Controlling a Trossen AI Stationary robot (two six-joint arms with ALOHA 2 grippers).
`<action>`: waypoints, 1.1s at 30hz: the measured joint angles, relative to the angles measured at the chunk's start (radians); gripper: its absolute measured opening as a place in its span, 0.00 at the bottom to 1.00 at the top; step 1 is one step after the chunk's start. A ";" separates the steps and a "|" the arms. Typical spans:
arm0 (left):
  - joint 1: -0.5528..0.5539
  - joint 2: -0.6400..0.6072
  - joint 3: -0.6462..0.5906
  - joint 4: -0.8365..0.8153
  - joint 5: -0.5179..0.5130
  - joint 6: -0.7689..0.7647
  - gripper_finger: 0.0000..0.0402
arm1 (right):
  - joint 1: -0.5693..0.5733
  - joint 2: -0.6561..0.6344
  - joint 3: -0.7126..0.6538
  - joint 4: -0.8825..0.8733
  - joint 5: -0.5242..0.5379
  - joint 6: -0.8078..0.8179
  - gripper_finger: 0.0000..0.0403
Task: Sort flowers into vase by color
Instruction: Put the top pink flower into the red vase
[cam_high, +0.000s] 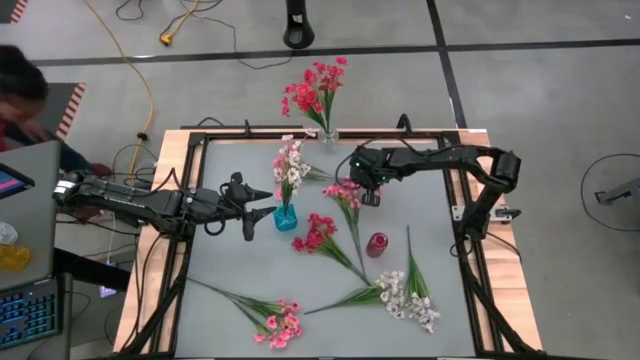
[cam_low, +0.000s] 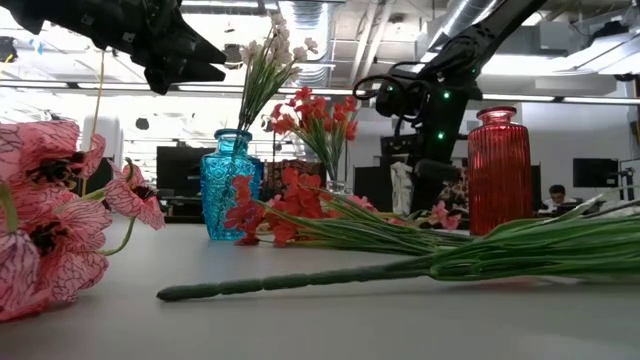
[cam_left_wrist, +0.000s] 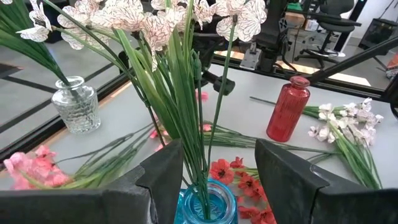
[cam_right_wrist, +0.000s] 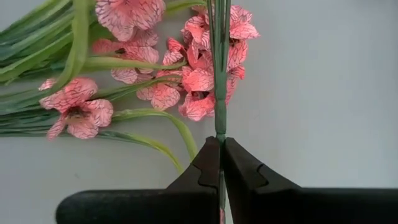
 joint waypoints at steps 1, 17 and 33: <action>0.000 0.000 0.000 0.000 0.000 0.000 0.47 | 0.004 -0.006 0.000 0.000 0.001 0.000 0.09; 0.000 0.000 0.000 0.000 0.000 0.000 0.47 | 0.012 -0.265 0.000 -0.117 0.033 0.016 0.09; 0.000 0.000 0.000 0.000 0.000 0.000 0.47 | 0.048 -0.549 0.001 -0.431 0.040 0.173 0.09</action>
